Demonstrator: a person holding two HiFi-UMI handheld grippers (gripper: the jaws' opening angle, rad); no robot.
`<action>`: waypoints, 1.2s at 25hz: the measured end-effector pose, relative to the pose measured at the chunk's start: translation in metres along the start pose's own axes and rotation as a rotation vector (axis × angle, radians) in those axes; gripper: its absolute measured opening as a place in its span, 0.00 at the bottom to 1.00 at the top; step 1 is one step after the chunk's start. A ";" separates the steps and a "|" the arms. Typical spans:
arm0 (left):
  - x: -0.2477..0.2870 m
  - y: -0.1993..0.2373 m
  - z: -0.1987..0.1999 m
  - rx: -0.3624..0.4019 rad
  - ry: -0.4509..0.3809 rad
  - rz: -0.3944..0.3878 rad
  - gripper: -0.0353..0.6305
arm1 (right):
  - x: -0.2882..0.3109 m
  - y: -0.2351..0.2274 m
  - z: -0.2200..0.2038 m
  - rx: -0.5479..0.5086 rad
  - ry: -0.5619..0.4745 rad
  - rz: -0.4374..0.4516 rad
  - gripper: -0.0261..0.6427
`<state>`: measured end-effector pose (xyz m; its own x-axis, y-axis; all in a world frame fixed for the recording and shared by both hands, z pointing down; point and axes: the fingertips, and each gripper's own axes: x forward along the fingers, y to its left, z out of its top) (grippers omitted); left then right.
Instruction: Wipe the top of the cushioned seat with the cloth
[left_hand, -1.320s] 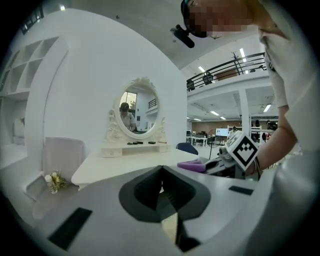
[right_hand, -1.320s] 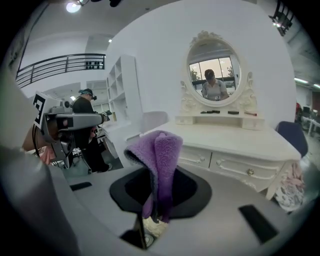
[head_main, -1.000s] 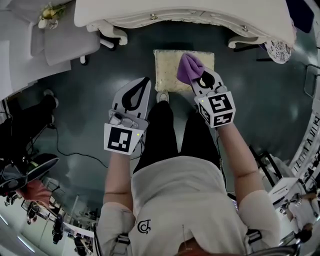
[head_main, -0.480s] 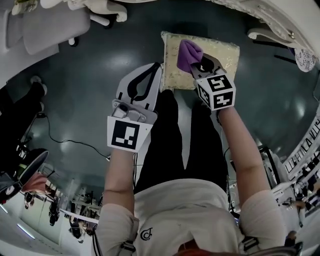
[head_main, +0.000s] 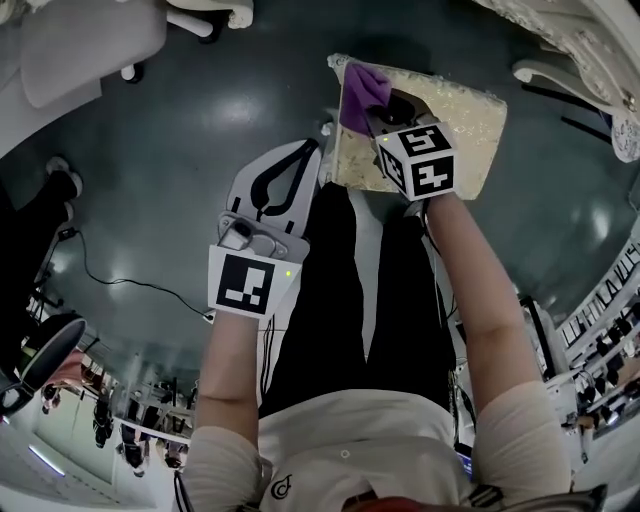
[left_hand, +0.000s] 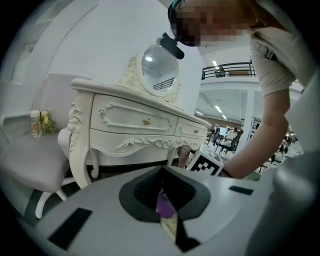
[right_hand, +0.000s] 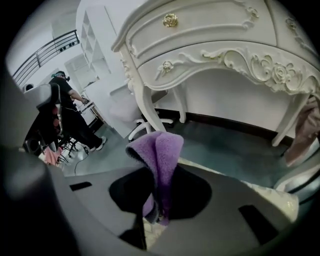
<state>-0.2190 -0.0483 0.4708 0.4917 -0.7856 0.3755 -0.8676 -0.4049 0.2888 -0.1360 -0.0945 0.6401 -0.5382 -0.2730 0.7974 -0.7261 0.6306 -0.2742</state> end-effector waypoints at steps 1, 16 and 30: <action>-0.002 0.002 -0.003 -0.007 0.008 -0.001 0.07 | 0.005 -0.001 -0.001 -0.007 0.013 -0.012 0.16; 0.017 -0.026 -0.007 0.014 0.027 -0.057 0.07 | -0.002 -0.037 -0.013 -0.023 0.056 -0.032 0.17; 0.069 -0.083 -0.010 0.014 0.008 -0.137 0.07 | -0.038 -0.100 -0.043 -0.007 0.100 -0.087 0.17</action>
<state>-0.1121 -0.0647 0.4814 0.6065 -0.7185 0.3406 -0.7930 -0.5151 0.3255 -0.0247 -0.1161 0.6605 -0.4281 -0.2535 0.8674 -0.7648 0.6130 -0.1983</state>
